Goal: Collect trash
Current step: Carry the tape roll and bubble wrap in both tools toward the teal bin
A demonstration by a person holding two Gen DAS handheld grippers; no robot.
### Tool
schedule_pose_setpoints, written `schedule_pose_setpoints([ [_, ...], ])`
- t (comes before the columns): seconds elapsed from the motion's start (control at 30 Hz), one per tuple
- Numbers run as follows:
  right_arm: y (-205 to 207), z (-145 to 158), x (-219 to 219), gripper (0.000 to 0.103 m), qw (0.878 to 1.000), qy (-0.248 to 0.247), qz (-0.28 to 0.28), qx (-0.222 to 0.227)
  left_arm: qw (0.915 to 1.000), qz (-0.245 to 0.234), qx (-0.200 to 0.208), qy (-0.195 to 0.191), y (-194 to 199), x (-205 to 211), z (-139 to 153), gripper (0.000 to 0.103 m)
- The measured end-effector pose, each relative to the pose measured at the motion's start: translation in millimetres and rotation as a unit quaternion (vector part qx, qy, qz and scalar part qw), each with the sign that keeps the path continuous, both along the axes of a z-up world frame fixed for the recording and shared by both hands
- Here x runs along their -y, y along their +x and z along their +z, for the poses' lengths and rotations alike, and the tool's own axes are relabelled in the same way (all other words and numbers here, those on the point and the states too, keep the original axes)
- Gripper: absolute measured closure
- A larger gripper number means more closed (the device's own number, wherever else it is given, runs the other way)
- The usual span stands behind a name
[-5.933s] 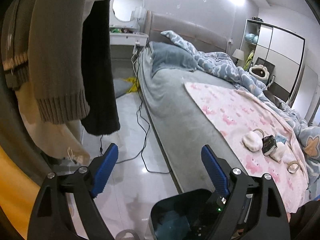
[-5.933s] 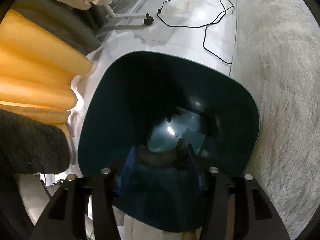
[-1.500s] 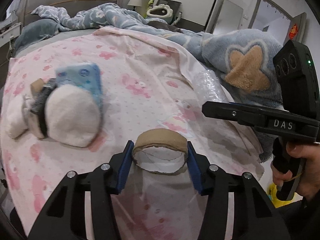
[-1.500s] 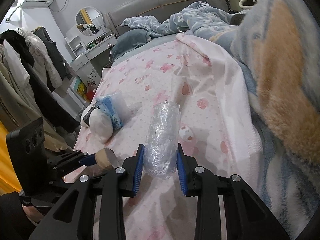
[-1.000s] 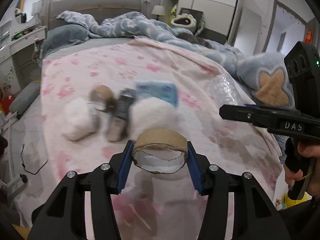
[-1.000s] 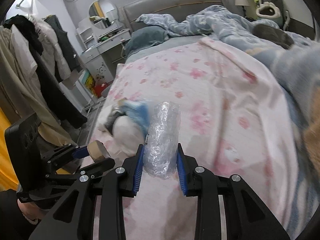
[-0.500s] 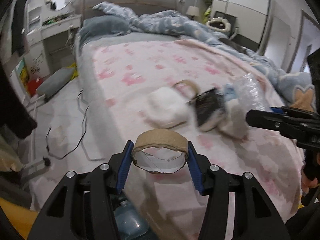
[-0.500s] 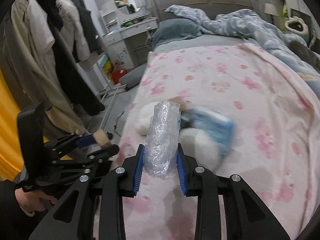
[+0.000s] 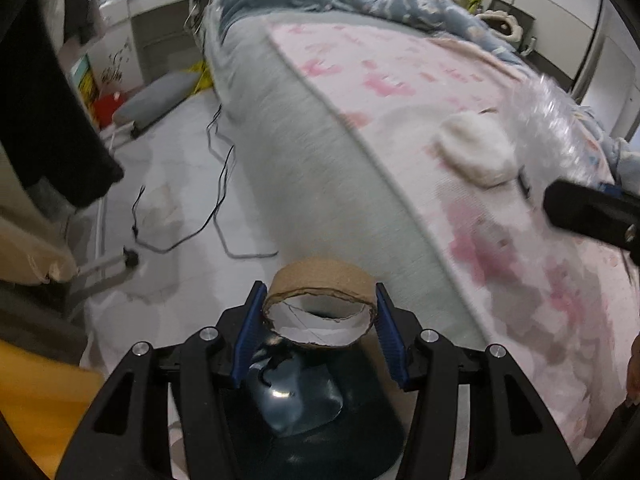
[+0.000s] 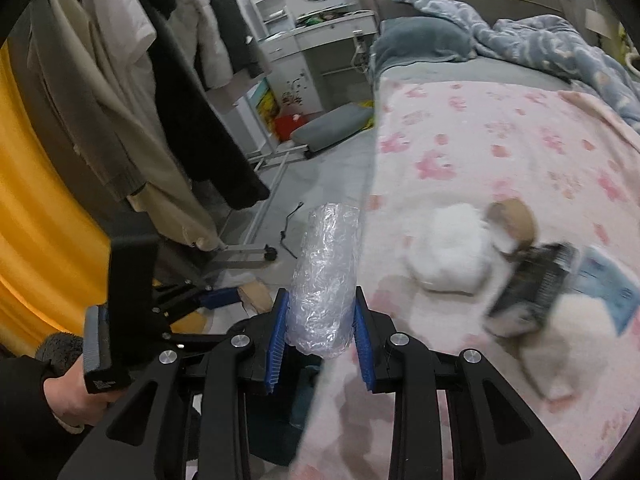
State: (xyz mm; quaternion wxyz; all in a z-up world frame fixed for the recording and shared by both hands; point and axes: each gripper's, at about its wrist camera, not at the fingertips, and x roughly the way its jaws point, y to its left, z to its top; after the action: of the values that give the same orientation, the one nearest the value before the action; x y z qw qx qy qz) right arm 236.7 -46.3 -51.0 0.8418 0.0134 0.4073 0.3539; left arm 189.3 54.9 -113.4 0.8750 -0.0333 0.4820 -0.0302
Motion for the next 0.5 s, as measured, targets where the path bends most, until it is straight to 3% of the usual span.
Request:
schedule_pose_setpoints([
  [0.3, 3.1, -11.1, -56.1, 0.072, 0.999, -0.011, 0.037, -0.016, 0.9969, 0.033, -0.071, 0.007, -7.0, -48.7, -31.1, 0.047],
  [0.5, 0.6, -21.9, -89.2, 0.072, 0.998, -0.023, 0.062, -0.024, 0.992, 0.044, -0.119, -0.009, -15.3, -71.8, -50.0, 0.047],
])
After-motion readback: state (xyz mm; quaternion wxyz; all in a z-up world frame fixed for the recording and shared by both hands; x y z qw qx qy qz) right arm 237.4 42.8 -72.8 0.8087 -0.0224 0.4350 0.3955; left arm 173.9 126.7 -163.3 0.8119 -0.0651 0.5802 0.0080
